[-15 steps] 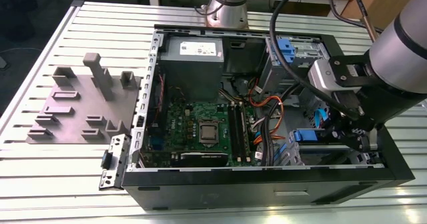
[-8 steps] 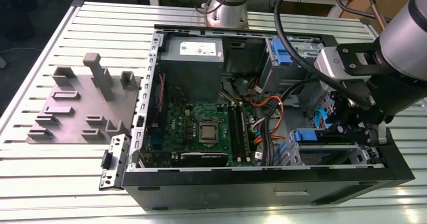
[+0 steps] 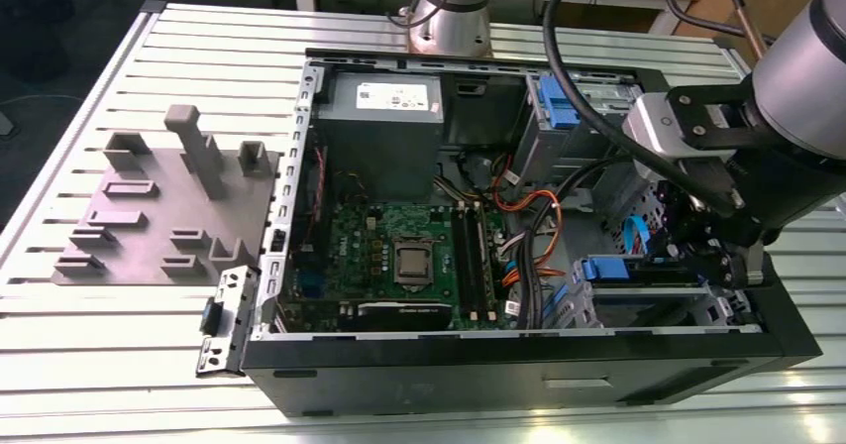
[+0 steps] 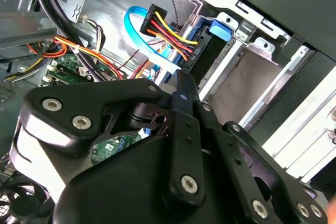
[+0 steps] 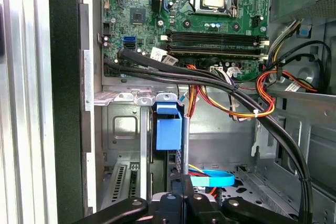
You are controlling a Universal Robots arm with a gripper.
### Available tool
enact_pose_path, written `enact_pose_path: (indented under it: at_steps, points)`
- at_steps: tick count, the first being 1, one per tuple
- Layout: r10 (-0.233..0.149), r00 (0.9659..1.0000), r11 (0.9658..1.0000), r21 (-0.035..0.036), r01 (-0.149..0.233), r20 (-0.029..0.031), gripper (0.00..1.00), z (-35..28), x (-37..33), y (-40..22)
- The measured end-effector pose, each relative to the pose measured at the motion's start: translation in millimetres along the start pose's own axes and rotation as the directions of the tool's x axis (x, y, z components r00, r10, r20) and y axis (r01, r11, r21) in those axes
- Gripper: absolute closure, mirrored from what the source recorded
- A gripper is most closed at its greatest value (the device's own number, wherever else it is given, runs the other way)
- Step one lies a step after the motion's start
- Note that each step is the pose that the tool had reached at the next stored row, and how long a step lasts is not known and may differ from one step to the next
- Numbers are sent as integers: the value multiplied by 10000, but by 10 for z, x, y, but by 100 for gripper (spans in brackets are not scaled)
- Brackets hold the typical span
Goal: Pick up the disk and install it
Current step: 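Insert the second disk wire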
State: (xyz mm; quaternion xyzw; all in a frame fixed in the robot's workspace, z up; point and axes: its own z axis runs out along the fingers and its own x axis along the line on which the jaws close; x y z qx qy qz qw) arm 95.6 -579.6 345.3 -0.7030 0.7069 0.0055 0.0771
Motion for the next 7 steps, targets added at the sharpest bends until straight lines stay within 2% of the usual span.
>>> enact_pose_path:
  at_steps: [7]
  points:
    - [0,10000,10000,-1,0,0,89,0,0,0]
